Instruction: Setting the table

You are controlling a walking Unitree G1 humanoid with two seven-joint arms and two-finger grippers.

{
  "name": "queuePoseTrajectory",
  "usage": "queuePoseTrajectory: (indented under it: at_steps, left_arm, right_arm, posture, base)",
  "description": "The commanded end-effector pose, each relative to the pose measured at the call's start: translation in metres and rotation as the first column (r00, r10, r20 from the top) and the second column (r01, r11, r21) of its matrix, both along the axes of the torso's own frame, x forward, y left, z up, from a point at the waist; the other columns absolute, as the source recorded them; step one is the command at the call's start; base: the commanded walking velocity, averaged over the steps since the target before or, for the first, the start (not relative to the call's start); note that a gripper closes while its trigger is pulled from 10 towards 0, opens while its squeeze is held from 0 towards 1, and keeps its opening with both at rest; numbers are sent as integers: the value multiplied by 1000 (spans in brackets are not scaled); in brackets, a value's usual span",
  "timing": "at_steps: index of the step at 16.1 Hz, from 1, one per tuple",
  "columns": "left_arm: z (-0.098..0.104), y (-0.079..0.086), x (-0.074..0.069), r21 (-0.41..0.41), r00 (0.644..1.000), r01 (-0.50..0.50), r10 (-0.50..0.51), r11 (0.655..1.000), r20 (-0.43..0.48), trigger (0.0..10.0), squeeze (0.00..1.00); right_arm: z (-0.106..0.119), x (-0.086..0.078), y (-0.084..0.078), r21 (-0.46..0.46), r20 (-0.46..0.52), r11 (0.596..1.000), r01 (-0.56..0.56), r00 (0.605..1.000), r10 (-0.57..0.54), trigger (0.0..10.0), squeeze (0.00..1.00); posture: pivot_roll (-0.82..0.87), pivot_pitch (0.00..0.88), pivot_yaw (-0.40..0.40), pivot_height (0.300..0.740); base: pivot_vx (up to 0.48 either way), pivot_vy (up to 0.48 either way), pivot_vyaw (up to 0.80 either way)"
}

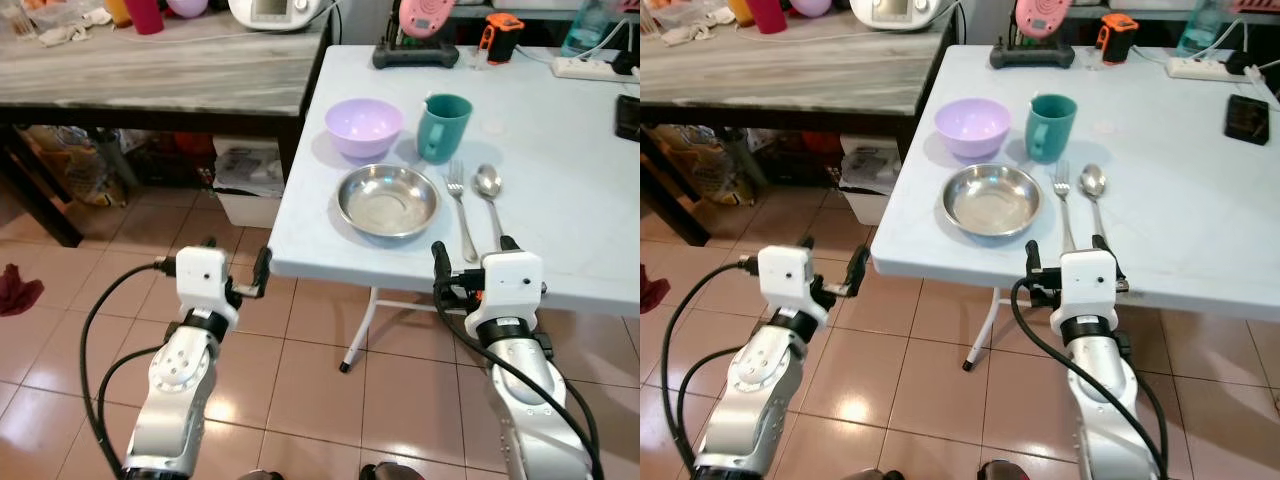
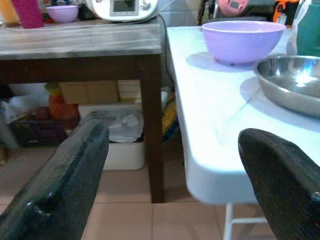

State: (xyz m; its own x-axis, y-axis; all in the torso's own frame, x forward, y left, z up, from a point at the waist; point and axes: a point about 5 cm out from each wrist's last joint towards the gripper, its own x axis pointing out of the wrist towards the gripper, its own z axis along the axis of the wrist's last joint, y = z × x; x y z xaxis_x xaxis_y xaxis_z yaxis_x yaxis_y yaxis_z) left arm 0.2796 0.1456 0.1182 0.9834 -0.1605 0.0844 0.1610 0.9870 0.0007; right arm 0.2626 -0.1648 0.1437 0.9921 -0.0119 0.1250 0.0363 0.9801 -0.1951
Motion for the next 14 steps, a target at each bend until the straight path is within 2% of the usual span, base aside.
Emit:
queuePoseTrajectory:
  at_steps: [1, 2, 4, 6, 9, 14]
  left_arm:
    - [0, 6, -1, 24, 1000, -24, 23, 999, 3, 10000, 0]
    - [1, 5, 0, 27, 1000, -21, 21, 999, 5, 10000, 0]
    - [1, 4, 1, 16, 1000, -13, 13, 1000, 1, 10000, 0]
    - [0, 4, 0, -6, 1000, -2, 2, 1000, -3, 10000, 0]
    - [2, 1, -1, -37, 999, 34, -34, 999, 3, 10000, 0]
    - [4, -4, -4, -52, 995, 97, -95, 994, 27, 10000, 0]
  right_arm:
    - [0, 2, 5, 23, 2, 999, -23, 1000, 23, 10000, 0]
    - [0, 2, 6, 51, -2, 998, -39, 999, 39, 10000, 0]
    - [-1, 2, 7, 42, -5, 999, -22, 1000, 22, 10000, 0]
    - [-3, 0, 11, 40, -26, 998, -57, 998, 58, 10000, 0]
    - [-1, 0, 8, 76, -14, 996, -52, 998, 53, 10000, 0]
    - [-1, 1, 7, 68, -15, 997, -44, 999, 45, 10000, 0]
  posture:
    - [-160, 152, 65, 740]
    - [-160, 152, 65, 740]
    - [-159, 153, 67, 740]
    - [-160, 155, 68, 740]
    - [-161, 157, 66, 740]
    - [-159, 155, 64, 740]
  base:
    - [0, 0, 0]
    - [0, 0, 0]
    - [0, 0, 0]
    - [0, 0, 0]
    - [0, 0, 0]
    - [0, 0, -757]
